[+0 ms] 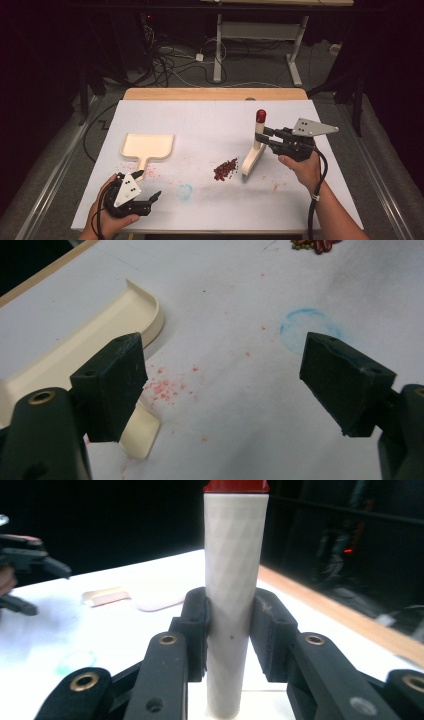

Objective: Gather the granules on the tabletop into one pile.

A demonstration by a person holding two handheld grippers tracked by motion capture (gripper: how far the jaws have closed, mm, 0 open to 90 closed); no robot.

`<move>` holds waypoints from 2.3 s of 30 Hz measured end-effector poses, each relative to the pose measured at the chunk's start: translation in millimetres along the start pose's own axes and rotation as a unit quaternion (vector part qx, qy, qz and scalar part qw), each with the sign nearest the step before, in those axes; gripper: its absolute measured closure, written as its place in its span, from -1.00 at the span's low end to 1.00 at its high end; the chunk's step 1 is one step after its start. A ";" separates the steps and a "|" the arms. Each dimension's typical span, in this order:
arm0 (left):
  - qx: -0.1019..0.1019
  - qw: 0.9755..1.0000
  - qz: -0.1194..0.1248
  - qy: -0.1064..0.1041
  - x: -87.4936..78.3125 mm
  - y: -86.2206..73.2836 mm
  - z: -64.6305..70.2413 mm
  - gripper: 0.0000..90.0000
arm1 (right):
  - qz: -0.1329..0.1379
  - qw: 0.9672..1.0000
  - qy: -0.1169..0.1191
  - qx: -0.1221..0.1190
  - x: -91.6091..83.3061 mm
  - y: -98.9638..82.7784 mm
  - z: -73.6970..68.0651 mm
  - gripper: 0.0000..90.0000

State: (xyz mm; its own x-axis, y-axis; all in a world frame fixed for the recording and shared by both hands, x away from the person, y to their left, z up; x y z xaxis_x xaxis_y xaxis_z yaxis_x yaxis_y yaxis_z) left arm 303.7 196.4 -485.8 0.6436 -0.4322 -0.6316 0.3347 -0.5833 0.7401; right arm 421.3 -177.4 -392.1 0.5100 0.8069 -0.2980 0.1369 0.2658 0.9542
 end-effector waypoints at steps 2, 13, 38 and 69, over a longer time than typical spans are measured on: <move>0.000 1.000 0.000 0.000 0.5 0.1 -0.2 -0.60 | -0.004 1.000 0.019 0.001 8.4 -7.2 1.1 0.56; -0.001 1.000 0.001 -0.002 0.6 -0.6 -1.2 -0.60 | 0.005 0.992 0.124 -0.024 34.5 -3.9 -25.4 0.56; -0.002 1.000 0.000 -0.004 -0.3 -1.6 -0.7 -0.60 | 0.023 0.982 0.176 -0.064 20.8 5.1 -37.5 0.56; 0.000 1.000 -0.004 -0.007 2.3 -2.1 -0.5 -0.60 | -0.002 0.965 0.241 -0.101 54.8 10.1 -46.0 0.56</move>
State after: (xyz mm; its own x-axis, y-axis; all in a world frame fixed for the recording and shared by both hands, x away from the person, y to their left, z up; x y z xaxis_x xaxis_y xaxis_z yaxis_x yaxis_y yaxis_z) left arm 304.8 196.9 -488.6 0.6316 -0.4376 -0.6400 0.3394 -0.5861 0.7357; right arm 411.6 -106.1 -400.0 0.0493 0.9445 -0.3248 -0.0549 0.3272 0.9433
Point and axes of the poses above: each handheld gripper's, and its own axes: x roughly forward along the jaws, y roughly out of its top, z roughly to its right, the point moved 7 cm from there along x, roughly forward along the jaws, and after that the axes turned 2 degrees about -z, right-handed, at the moved point
